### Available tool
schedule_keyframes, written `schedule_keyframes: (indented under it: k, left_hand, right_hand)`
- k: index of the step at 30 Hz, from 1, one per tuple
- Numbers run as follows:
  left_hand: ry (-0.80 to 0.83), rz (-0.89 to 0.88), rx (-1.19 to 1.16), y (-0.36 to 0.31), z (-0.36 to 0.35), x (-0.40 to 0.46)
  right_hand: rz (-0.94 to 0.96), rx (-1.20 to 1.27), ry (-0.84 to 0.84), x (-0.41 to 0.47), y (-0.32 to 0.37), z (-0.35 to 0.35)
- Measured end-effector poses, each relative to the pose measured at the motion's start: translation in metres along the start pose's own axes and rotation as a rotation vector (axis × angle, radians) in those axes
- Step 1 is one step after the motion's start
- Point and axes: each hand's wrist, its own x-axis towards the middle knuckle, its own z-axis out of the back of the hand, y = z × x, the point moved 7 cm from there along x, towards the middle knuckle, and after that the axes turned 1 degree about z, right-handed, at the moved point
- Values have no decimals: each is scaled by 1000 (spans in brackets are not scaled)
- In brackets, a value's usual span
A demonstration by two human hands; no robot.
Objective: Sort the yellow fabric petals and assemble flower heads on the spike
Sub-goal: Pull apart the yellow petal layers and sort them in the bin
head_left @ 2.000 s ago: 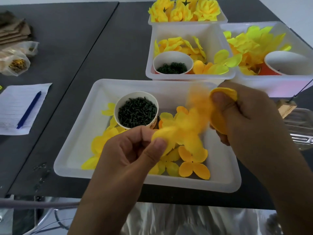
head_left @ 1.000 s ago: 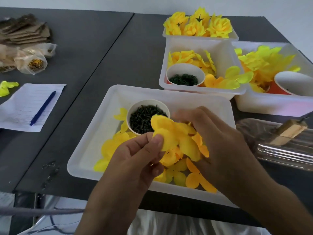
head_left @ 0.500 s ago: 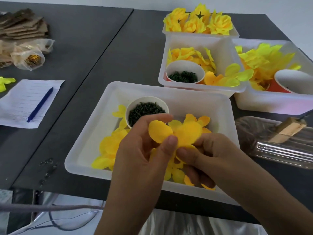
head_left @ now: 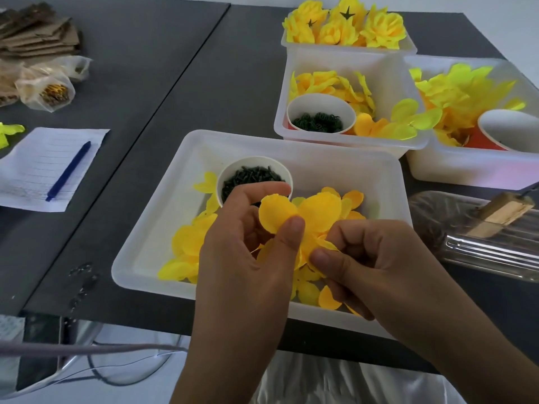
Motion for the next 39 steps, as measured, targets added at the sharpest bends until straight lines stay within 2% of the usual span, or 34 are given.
schedule_keyframes:
  k: [5,8,10,12,16,19,23,26,28,30,32,34,37,39]
  left_hand:
    - [-29,-46,51,-4,-1,-4]
    - [-111,-268,263,-25,3,-10]
    - [-86,-361,447,-31,3,-12]
    - [-4,-304,473,-26,3,-8]
    - [181,-196,329,-13,-3,-3]
    - [92,-118,245,-3,13,3]
    - [-169,-74,343,13,61,20]
    - [-229,-105,511,20,90,31]
    - [-155,-94,675,25,93,35]
    - [-36,-16,837,35,88,35]
    - [35,114,885,44,86,33]
    - [-16,133,820,44,89,31]
    - [-115,34,648,28,85,30]
    - [-114,-30,622,17,73,28]
  right_hand:
    - [89,15,-72,3,4,6]
    - [118,67,-90,5,5,11]
    - [96,99,-65,6,5,11]
    - [94,118,-4,8,9,6]
    - [131,139,107,11,14,-3]
    - [133,114,103,15,11,3]
    - [227,-112,-122,27,16,46]
    - [228,-200,-316,34,16,83]
    - [188,-320,-234,42,13,79]
    - [57,-426,-13,49,2,56]
    - [-30,-573,165,50,-5,37]
    - [-59,-708,171,53,-9,39]
    - [-65,-912,71,63,-17,54]
    - [-59,-1117,159,68,-29,48]
